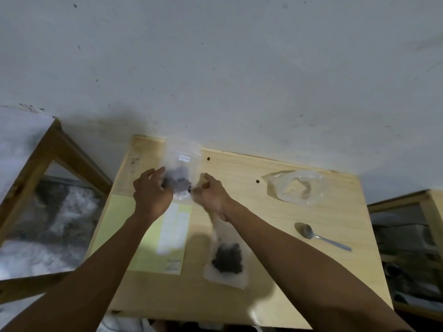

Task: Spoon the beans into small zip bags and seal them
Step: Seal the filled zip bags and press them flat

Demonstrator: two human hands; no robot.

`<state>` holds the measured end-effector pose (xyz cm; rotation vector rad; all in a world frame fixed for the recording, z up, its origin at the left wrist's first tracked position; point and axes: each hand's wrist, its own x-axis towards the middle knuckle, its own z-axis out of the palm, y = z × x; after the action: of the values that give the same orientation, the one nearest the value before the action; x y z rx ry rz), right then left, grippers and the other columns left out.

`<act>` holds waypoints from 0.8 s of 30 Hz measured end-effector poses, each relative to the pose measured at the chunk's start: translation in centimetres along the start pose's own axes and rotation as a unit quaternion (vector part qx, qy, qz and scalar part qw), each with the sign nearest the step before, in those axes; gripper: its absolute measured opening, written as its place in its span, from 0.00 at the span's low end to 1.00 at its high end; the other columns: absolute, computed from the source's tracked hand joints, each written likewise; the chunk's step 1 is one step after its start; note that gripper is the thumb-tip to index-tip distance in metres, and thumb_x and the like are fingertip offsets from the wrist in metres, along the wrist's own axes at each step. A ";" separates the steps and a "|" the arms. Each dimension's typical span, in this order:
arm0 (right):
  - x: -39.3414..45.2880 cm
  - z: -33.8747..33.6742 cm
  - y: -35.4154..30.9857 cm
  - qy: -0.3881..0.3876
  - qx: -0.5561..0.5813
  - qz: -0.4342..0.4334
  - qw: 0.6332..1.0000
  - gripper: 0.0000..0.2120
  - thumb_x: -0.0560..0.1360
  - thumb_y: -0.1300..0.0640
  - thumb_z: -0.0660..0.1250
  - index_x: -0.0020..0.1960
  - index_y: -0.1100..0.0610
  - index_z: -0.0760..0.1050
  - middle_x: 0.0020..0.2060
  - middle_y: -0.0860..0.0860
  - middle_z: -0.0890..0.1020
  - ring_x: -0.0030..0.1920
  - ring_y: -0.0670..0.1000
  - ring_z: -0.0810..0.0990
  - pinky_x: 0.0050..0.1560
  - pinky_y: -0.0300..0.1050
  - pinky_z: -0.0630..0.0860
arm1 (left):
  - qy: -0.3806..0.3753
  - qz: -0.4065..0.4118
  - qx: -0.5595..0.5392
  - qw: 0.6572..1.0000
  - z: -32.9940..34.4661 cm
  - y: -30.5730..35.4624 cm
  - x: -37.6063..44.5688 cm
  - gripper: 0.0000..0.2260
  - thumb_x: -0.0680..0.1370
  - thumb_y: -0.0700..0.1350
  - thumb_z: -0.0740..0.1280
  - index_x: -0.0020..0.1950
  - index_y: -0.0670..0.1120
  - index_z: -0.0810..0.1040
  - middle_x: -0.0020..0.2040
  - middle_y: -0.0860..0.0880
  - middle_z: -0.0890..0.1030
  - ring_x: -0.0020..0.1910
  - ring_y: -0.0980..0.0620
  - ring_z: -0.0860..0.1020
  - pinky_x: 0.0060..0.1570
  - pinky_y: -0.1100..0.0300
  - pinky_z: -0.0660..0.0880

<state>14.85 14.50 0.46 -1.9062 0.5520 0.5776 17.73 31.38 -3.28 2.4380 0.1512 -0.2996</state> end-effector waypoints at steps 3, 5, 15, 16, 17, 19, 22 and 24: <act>-1.9 -2.0 1.2 0.007 -0.020 -0.031 0.999 0.26 0.79 0.61 0.63 0.75 0.57 0.62 0.52 0.52 0.75 0.49 0.49 0.74 0.45 0.37 0.72 | 0.094 0.045 -0.041 0.994 -0.2 0.8 -2.1 0.17 0.74 0.39 0.67 0.63 0.47 0.76 0.61 0.41 0.74 0.63 0.39 0.69 0.63 0.47 0.66; -3.4 -3.3 2.5 0.032 -0.084 -0.055 0.994 0.23 0.78 0.60 0.64 0.72 0.56 0.66 0.55 0.54 0.74 0.49 0.49 0.73 0.40 0.31 0.70 | 0.088 0.096 -0.090 0.987 0.0 1.7 -4.0 0.14 0.74 0.35 0.65 0.58 0.45 0.76 0.55 0.42 0.75 0.55 0.40 0.74 0.57 0.52 0.71; -9.6 -5.8 11.4 0.076 -0.178 0.034 0.980 0.25 0.73 0.56 0.65 0.68 0.61 0.69 0.60 0.58 0.75 0.59 0.59 0.76 0.60 0.46 0.74 | -0.231 -0.015 -0.028 0.972 6.2 4.2 -12.3 0.20 0.76 0.43 0.63 0.69 0.44 0.71 0.62 0.43 0.77 0.59 0.44 0.77 0.61 0.54 0.73; -10.1 -5.6 11.8 0.071 -0.166 0.022 0.983 0.21 0.72 0.57 0.66 0.63 0.63 0.73 0.55 0.58 0.79 0.55 0.59 0.79 0.57 0.50 0.77 | -0.236 -0.015 -0.021 0.971 6.8 4.3 -12.9 0.20 0.76 0.44 0.64 0.67 0.43 0.72 0.62 0.43 0.77 0.59 0.44 0.77 0.61 0.53 0.73; -10.4 -5.4 12.0 0.070 -0.158 0.006 0.985 0.17 0.71 0.58 0.66 0.57 0.63 0.76 0.49 0.58 0.82 0.49 0.59 0.81 0.53 0.54 0.79 | -0.233 -0.008 -0.011 0.972 7.1 4.4 -13.3 0.17 0.74 0.45 0.64 0.62 0.43 0.75 0.61 0.42 0.77 0.56 0.43 0.77 0.59 0.52 0.74; -10.9 -5.0 12.4 0.093 -0.122 -0.018 0.988 0.14 0.70 0.58 0.67 0.53 0.62 0.77 0.41 0.54 0.83 0.42 0.55 0.82 0.48 0.53 0.80 | -0.215 0.001 0.016 0.976 7.6 4.4 -13.6 0.14 0.71 0.47 0.63 0.54 0.43 0.76 0.56 0.41 0.79 0.53 0.43 0.77 0.56 0.50 0.75; -11.2 -4.9 12.6 0.140 -0.053 -0.020 0.988 0.13 0.73 0.61 0.67 0.56 0.57 0.72 0.40 0.45 0.78 0.39 0.44 0.77 0.40 0.38 0.77 | -0.191 -0.008 0.020 0.981 8.2 4.5 -13.8 0.22 0.73 0.45 0.64 0.66 0.41 0.72 0.65 0.41 0.73 0.63 0.42 0.72 0.63 0.51 0.71; -11.2 -4.8 12.7 0.167 -0.003 -0.003 0.986 0.12 0.74 0.60 0.68 0.55 0.54 0.68 0.43 0.47 0.78 0.42 0.46 0.78 0.43 0.39 0.76 | -0.160 0.001 0.014 0.987 8.2 4.8 -14.0 0.22 0.75 0.42 0.64 0.69 0.43 0.70 0.66 0.42 0.72 0.64 0.42 0.70 0.63 0.52 0.70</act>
<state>-0.91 6.68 0.12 -2.0225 0.7573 0.2532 3.61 22.05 -2.93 2.3796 0.0028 -0.6907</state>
